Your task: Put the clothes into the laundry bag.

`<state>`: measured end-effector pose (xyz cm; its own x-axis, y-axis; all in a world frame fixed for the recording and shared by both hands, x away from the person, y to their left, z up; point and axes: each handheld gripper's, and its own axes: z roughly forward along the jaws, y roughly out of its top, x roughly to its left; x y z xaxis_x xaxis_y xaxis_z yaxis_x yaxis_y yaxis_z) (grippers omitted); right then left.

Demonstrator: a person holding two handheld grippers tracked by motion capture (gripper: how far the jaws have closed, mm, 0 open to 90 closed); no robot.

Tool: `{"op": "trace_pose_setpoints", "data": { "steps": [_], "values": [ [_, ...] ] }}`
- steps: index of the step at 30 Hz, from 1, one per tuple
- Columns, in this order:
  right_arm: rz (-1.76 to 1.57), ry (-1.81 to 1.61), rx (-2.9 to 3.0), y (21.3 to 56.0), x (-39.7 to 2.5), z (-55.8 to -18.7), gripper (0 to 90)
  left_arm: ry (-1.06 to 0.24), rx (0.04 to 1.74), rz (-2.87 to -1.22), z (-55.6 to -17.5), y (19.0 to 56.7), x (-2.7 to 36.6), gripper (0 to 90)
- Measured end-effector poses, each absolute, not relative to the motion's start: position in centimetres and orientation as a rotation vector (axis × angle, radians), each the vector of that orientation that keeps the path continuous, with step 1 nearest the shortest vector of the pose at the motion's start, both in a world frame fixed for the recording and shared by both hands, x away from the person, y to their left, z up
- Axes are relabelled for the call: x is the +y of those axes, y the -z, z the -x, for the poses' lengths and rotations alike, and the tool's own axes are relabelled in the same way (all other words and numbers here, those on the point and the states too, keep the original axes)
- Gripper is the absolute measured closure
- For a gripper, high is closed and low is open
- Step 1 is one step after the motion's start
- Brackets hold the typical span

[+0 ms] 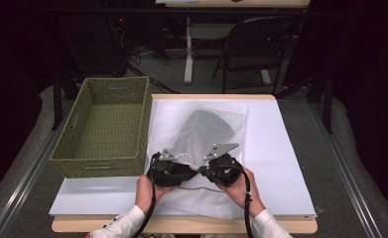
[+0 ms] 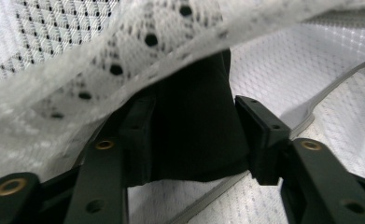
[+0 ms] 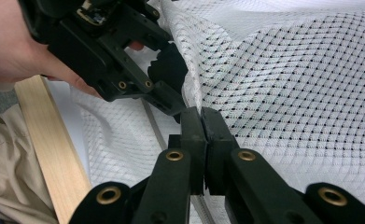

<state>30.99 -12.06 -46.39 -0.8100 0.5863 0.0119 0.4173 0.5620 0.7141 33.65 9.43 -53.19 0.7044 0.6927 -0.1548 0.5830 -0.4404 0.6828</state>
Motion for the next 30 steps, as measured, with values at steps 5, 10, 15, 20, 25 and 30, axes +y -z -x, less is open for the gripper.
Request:
{"op": "trace_pose_setpoints", "data": {
  "steps": [5, 10, 15, 20, 25, 30],
  "values": [
    [-0.830, -1.089, 2.571, 46.4, -12.0, -31.0, 89.4, -0.186, 1.008, -2.135, -34.2, 53.7, 9.2, 78.2],
    [-0.816, -1.099, 2.565, 46.1, -12.1, -30.8, 89.4, -0.208, 1.002, -2.123, -34.9, 54.1, 8.6, 83.4],
    [-0.823, -1.099, 2.573, 46.2, -12.0, -30.8, 89.4, -0.192, 0.989, -2.119, -35.9, 54.3, 8.2, 79.4],
    [-0.828, -1.092, 2.583, 46.5, -12.1, -31.0, 89.4, -0.099, 0.958, -2.152, -35.8, 54.1, 8.6, 62.9],
    [-0.832, -1.095, 2.580, 46.4, -12.3, -31.0, 89.4, -0.085, 0.932, -2.176, -34.5, 52.7, 9.5, 54.0],
    [-0.842, -1.093, 2.578, 46.4, -12.6, -30.9, 89.3, -0.066, 0.908, -2.168, -33.4, 51.3, 10.6, 47.6]
  ]
}}
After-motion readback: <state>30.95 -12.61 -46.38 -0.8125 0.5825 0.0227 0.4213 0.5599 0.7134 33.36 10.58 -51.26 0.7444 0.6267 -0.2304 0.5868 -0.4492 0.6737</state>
